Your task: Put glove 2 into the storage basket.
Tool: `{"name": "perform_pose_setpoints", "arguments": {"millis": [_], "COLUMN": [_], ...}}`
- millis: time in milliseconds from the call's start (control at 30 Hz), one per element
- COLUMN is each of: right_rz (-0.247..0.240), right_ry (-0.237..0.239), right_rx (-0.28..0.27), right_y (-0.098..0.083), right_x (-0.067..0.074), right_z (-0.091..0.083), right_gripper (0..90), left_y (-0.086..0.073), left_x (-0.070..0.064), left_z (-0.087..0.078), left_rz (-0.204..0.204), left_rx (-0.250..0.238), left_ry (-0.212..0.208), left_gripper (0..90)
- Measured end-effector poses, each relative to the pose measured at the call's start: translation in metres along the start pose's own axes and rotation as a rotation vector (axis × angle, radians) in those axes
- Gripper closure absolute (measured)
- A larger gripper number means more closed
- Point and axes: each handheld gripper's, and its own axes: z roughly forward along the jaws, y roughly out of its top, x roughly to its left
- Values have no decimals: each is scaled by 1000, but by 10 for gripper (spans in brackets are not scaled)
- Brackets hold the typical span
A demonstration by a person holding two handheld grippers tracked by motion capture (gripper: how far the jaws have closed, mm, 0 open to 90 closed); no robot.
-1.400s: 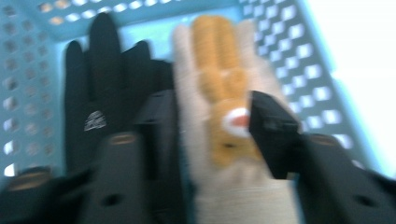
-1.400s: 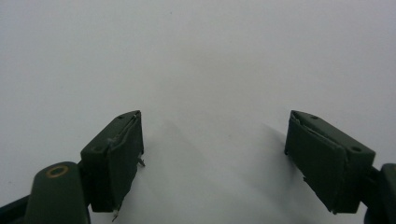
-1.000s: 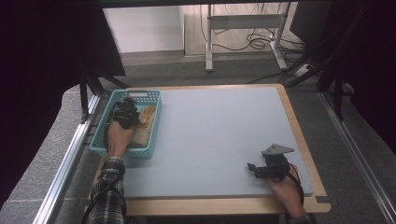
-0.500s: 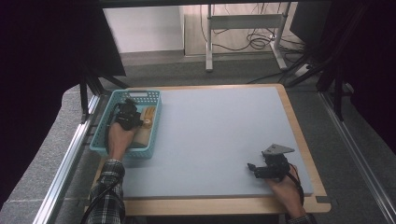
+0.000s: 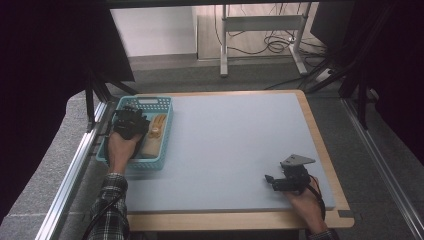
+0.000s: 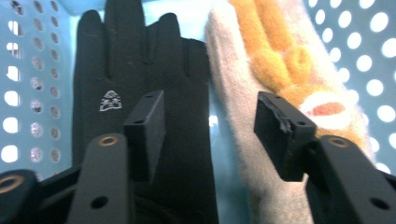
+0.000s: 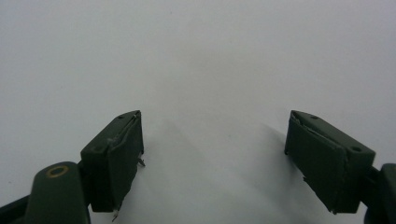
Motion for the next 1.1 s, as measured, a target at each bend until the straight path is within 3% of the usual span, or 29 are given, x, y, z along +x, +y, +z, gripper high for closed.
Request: {"name": "perform_pose_setpoints", "arguments": {"millis": [267, 400, 700, 1100], "right_rz": [0, 0, -1, -2], "right_ry": [0, 0, -1, -1], "right_rx": [0, 0, 1, 1], "right_y": [0, 0, 0, 0], "right_x": [0, 0, 0, 0], "right_z": [0, 0, 0, 0], "right_gripper": [190, 190, 190, 190], "left_y": [-5, -8, -14, -25], "left_x": [9, 10, 8, 4], "left_z": [-8, -12, -26, -42], "left_rz": [-50, -55, -21, 10], "left_rx": [-51, -81, -116, -147], "left_ry": [-58, -95, -160, -189], "left_gripper": [277, 224, 118, 39]}}
